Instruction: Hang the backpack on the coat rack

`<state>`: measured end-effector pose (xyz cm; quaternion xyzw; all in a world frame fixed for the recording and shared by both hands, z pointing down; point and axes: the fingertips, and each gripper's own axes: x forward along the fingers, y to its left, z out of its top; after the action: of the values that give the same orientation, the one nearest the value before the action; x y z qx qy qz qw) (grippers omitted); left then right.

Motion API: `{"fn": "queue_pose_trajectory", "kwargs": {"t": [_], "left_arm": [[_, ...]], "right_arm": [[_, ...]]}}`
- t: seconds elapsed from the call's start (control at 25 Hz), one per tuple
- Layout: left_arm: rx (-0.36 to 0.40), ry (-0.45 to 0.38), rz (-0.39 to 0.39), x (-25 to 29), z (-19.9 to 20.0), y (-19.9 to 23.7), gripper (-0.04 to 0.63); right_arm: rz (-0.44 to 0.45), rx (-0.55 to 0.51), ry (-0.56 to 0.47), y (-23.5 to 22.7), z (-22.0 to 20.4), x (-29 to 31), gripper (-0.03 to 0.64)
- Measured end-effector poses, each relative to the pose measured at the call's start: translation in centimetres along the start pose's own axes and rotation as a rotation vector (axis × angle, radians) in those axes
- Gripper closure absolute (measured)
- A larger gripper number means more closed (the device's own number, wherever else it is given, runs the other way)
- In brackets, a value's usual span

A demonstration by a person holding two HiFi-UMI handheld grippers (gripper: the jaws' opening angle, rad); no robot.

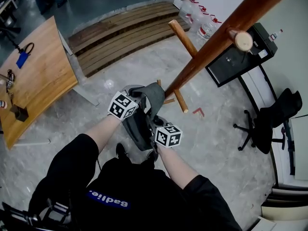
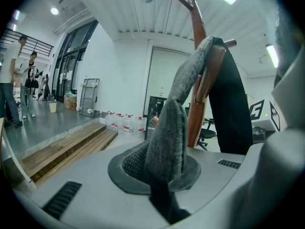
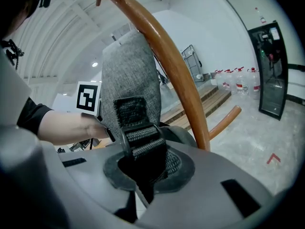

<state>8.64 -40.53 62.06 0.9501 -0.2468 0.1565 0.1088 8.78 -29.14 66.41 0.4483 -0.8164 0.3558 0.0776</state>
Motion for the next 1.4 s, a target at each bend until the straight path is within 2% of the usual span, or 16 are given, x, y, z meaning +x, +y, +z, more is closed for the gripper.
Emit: {"fn": "queue_pose_trajectory", "kwargs": {"t": [0.08,0.16,0.2,0.36,0.48,0.72,0.84,1.08,1.4], "left_arm": [[0.001,0.024,0.006,-0.1,-0.5,0.1,0.538],[0.007,0.041,0.008,-0.4,-0.9,0.1,0.426],[0.014,0.042,0.005,-0.7,-1.0,0.1,0.417],[0.053,0.023,-0.007,-1.9,-0.5,-0.8,0.402],[0.071,-0.003,-0.009,-3.2,0.0,-1.2,0.4],[0.067,-0.059,-0.001,-6.4,1.0,-1.3,0.399],[0.065,-0.08,0.0,-7.7,1.4,-2.1,0.399],[0.036,-0.148,0.091,-12.2,3.1,-6.1,0.399],[-0.016,-0.221,0.291,-19.0,3.2,-16.8,0.4]], "right_arm": [[-0.002,-0.002,0.006,-0.2,-0.1,0.4,0.606],[-0.001,0.0,0.016,-0.2,-0.4,0.8,0.568],[0.0,0.002,0.021,-0.1,-0.6,1.1,0.546],[-0.013,0.006,0.029,-0.1,-1.0,1.7,0.456],[-0.036,-0.008,0.021,-0.1,-1.4,1.6,0.421],[-0.121,0.008,0.03,-0.6,-3.9,-0.3,0.41],[-0.132,0.024,0.022,-0.1,-5.1,-2.0,0.41],[-0.024,0.024,-0.03,2.3,-6.1,-7.7,0.41],[0.215,-0.091,-0.074,5.5,-5.8,-16.6,0.411]]}}
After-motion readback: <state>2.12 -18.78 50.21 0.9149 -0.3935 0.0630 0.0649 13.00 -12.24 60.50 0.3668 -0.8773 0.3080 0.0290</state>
